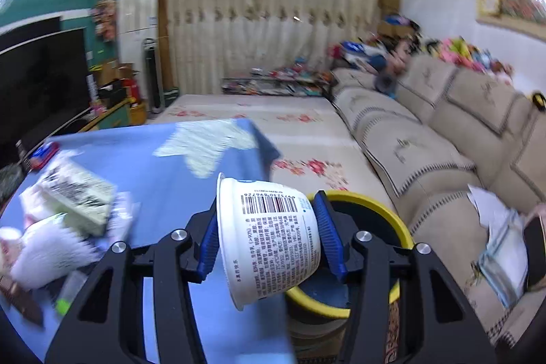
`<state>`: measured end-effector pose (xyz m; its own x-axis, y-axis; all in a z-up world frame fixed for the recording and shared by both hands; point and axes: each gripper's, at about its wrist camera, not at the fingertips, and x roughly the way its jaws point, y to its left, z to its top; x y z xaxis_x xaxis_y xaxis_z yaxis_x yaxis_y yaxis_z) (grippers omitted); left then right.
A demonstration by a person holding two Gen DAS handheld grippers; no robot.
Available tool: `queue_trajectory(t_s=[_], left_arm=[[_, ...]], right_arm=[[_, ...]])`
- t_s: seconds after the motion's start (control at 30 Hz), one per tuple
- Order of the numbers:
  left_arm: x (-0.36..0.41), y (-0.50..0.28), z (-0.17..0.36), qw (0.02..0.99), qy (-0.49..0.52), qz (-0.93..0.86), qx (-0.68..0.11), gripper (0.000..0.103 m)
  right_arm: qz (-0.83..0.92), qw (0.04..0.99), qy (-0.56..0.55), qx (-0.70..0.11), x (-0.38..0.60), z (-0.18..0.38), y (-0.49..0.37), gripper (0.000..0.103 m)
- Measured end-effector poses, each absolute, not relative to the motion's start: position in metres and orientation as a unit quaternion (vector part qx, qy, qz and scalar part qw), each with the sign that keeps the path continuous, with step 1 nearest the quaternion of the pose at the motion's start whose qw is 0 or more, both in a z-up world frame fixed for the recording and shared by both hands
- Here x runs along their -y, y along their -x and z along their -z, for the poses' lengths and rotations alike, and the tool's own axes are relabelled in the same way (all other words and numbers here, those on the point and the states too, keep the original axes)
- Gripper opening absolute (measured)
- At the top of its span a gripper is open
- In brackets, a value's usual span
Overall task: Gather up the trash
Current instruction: 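Carry the yogurt cup with the right gripper over the yellow-rimmed bin and release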
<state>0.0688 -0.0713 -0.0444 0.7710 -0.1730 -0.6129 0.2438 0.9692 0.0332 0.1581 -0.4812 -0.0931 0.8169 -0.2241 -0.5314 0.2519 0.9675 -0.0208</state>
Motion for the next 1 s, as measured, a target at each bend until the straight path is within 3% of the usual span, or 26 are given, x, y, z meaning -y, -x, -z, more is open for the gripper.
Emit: queue_trajectory(t_s=[0.37, 0.63, 1.0], left_arm=[[0.159, -0.090, 0.077, 0.903, -0.085, 0.197, -0.372, 0.099], [0.199, -0.103, 0.108, 0.879, -0.105, 0.216, -0.412, 0.099], [0.218, -0.108, 0.128, 0.866, -0.117, 0.216, -0.436, 0.099]], right_arm=[[0.237, 0.884, -0.093, -0.391, 0.608, 0.183, -0.240, 0.049], [0.240, 0.854, -0.112, -0.448, 0.628, 0.237, -0.266, 0.050], [0.230, 0.869, -0.121, -0.420, 0.612, 0.216, -0.234, 0.061]])
